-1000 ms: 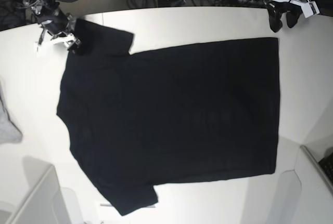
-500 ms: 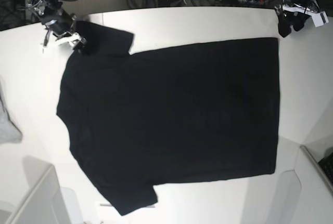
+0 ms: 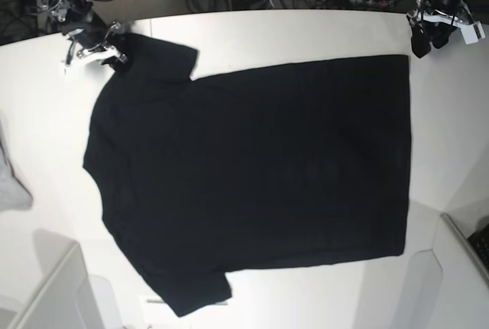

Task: Fold the T-shirt properly
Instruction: 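Grasp both shoulder corners of the shirt with left and right grippers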

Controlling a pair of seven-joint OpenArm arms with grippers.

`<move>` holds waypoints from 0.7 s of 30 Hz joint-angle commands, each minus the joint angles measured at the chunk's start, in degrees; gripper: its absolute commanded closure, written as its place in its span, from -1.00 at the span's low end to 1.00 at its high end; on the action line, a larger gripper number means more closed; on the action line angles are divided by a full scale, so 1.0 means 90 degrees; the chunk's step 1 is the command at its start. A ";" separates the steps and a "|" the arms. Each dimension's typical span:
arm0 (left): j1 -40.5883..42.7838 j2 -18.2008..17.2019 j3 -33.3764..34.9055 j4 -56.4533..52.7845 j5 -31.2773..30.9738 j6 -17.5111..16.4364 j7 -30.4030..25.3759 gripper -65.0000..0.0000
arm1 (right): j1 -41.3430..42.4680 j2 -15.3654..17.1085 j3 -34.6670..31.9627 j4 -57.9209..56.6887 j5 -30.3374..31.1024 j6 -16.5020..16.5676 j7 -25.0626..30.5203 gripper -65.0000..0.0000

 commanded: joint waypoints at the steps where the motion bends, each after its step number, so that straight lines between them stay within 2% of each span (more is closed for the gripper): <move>1: 0.0008 -0.0082 -0.0035 0.0072 -0.0066 -0.0067 -0.0113 -0.14 | -0.0082 0.0013 0.0013 -0.0025 -0.0257 -0.0180 -0.0290 1.00; 6: -0.0217 -0.0092 -0.0016 -0.0260 -0.0066 -0.0067 -0.0103 -0.15 | -0.0082 0.0023 0.0013 -0.0025 -0.0257 -0.0180 -0.0290 1.00; 11: -0.0480 -0.0101 0.0346 -0.0778 -0.0076 -0.0067 -0.0103 -0.18 | -0.0082 0.0023 0.0013 -0.0025 -0.0257 -0.0180 -0.0299 1.00; 21: -0.0852 -0.0062 0.0922 -0.1080 -0.0134 -0.0057 -0.0084 -0.15 | -0.0091 0.0033 0.0013 -0.0025 -0.0257 -0.0180 -0.0309 1.00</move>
